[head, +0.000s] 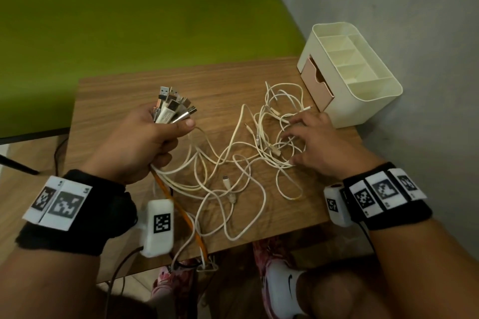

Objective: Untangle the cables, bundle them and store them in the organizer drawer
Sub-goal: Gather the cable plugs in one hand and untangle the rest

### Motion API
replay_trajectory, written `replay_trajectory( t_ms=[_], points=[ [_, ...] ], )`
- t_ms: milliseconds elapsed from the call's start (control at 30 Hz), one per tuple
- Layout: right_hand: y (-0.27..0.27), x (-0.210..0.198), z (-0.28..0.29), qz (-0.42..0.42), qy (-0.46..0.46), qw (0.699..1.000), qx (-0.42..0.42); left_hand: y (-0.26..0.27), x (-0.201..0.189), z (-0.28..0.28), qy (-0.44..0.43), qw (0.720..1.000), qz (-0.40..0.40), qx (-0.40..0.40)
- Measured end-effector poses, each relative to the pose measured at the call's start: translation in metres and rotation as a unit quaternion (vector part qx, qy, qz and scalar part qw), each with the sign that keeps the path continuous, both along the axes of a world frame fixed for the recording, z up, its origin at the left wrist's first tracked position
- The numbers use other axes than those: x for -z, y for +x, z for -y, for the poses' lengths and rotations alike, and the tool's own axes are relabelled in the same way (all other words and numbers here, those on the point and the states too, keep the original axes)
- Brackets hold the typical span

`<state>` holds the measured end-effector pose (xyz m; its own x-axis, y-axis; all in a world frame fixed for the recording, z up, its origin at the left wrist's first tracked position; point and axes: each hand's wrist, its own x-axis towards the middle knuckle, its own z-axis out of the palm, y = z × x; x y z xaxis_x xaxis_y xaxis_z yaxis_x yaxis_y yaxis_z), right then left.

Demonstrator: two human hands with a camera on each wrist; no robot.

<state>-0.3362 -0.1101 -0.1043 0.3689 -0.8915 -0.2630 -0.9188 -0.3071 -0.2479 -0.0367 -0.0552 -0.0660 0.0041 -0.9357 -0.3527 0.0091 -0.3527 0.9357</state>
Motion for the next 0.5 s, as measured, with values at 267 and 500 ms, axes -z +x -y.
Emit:
replay_trajectory(
  t_ms=[267,500],
  points=[
    [-0.0025,0.0056,0.0029,-0.078,0.010,0.995,0.063,0.0009,-0.0001,-0.0003,-0.003,1.000,0.003,0.006],
    [-0.0052,0.0050,0.0056,-0.002,-0.097,0.992,0.076,0.0027,0.0004,-0.0005,-0.006,1.000,0.006,0.005]
  ],
)
